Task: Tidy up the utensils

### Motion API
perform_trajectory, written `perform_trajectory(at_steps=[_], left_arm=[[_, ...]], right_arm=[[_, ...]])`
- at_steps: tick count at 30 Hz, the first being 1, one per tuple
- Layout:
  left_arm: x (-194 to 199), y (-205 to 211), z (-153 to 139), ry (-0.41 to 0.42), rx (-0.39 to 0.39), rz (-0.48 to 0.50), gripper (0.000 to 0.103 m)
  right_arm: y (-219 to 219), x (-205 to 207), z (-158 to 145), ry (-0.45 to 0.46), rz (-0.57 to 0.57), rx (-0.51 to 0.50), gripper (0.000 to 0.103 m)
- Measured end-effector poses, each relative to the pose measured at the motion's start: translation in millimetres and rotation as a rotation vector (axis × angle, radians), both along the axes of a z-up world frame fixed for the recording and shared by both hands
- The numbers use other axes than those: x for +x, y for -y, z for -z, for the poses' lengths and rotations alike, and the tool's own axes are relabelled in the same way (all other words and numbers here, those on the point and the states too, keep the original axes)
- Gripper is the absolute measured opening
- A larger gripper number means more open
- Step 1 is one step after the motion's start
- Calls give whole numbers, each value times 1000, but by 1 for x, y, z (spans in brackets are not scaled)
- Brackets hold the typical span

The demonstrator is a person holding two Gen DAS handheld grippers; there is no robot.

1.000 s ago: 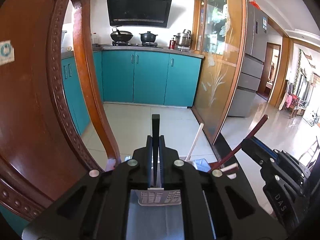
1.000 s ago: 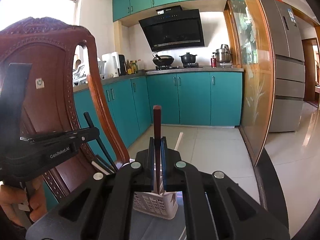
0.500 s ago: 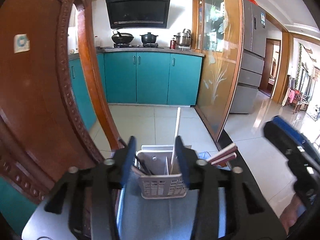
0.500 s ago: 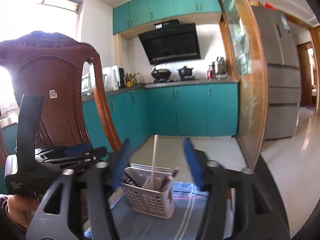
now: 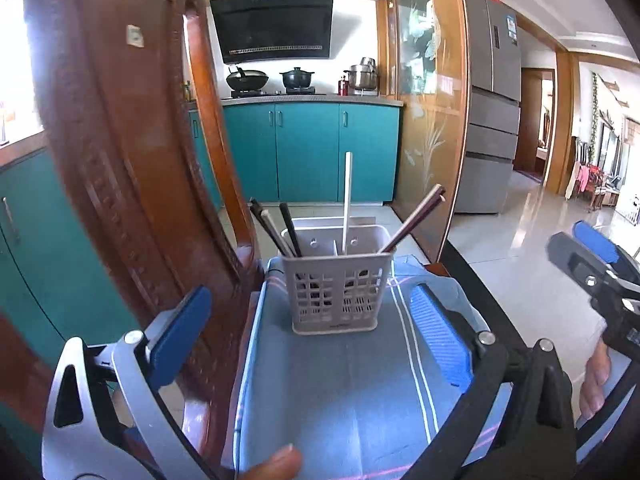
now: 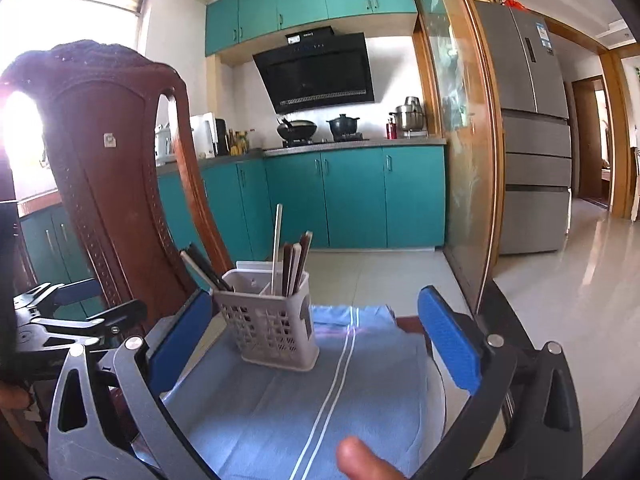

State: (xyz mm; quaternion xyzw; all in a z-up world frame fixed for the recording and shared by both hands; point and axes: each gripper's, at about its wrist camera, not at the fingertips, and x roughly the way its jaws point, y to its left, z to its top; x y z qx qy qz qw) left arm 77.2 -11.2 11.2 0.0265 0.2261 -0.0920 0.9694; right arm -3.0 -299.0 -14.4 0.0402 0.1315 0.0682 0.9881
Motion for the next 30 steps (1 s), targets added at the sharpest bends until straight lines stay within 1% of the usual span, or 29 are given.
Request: perform_trajectory(at_steps=[4,6,8,10,15,21,23,30], left_arm=[[-19,-5,0,4,-28,18,99],[-25,-6,-2,11,-31,24,99],[-30,-4,-5,21,-19,22,99],[-32,-3,-7,30,-10,17,99],[-37,2,-11,36,-4,42,99],[-42,2,-8,24,-2,57,99],[-46,-1,-6,27,7,44,99],[-49,-10,4,-5,-21,29,99]], right_arm=[[-11,-11,0,12,-41,-24,100],[-18,-18,0,25,-51,-58,100],[-25,-24,0,40,-41,-100,100],[-28,-29,0,48,-35,-122,100],[-33,-35,0,49,-13,-158,100],[-32,-46,3,36,-10,-156,100],[-34,-48,3,34,-7,-164,100],[-34,-56,6,26,14,-160,100]])
